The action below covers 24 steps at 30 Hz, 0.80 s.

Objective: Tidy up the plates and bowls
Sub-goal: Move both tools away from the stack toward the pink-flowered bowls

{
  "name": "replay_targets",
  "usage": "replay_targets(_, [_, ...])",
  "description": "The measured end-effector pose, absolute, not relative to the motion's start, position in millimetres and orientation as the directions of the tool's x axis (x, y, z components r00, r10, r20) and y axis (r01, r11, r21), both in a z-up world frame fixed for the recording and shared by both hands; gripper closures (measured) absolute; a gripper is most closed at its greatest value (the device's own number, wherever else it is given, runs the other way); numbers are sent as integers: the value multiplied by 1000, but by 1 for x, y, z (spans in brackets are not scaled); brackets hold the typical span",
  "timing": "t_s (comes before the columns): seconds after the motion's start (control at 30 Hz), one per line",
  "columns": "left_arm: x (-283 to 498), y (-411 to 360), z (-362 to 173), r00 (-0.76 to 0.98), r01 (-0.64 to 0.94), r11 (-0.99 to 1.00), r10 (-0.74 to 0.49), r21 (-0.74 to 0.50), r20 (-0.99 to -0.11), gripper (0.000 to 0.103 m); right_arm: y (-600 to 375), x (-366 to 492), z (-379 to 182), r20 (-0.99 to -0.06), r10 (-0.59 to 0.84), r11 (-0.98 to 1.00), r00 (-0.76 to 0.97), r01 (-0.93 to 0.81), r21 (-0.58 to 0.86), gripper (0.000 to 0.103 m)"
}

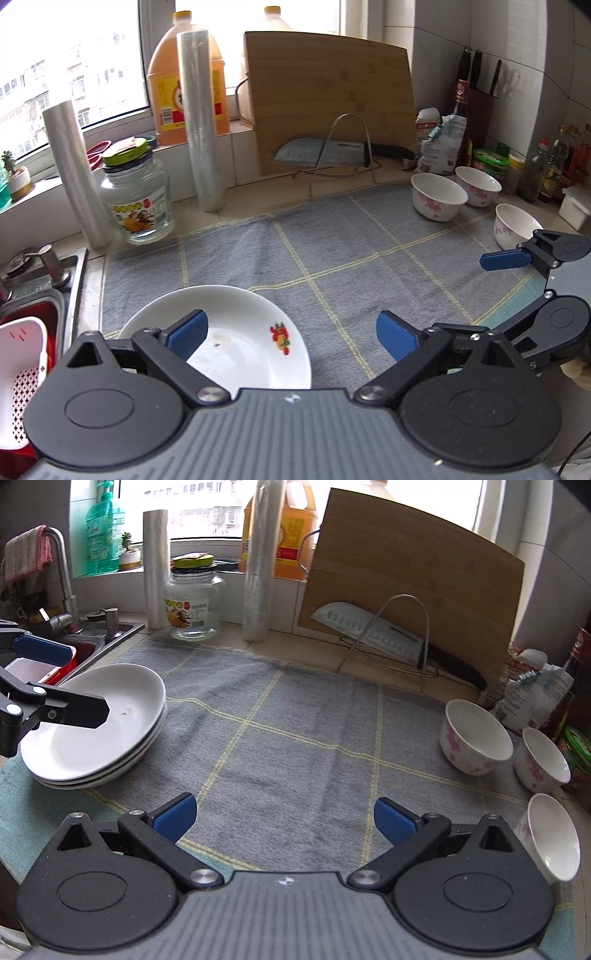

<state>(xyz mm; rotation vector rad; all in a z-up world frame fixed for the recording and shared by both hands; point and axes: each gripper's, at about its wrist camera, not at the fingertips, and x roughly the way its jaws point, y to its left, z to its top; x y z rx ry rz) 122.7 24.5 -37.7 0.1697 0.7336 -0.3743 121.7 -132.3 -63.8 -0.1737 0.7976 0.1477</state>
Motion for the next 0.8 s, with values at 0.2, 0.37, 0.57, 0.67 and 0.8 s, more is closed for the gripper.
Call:
replay_targets(0.2, [124, -23, -48, 646, 442, 897, -308, 13, -698, 5, -182, 110, -64, -717, 20, 989, 697, -121, -90, 0])
replay_targets(0.37, [124, -77, -51, 632, 466, 885, -335, -4, -699, 5, -238, 102, -59, -725, -2, 992, 688, -92, -90, 0])
replay_targets(0.57, [129, -148, -56, 605, 484, 874, -365, -38, -707, 5, -316, 91, -64, -752, -2, 991, 659, -101, -92, 0])
replay_targets(0.67, [133, -178, -63, 588, 485, 872, -379, -64, -715, 5, -353, 88, -69, -769, -4, 989, 640, -113, -100, 0])
replay_targets(0.8, [137, -215, -72, 568, 495, 865, -390, -78, -725, 5, -392, 88, -78, -781, 16, 986, 624, -139, -90, 0])
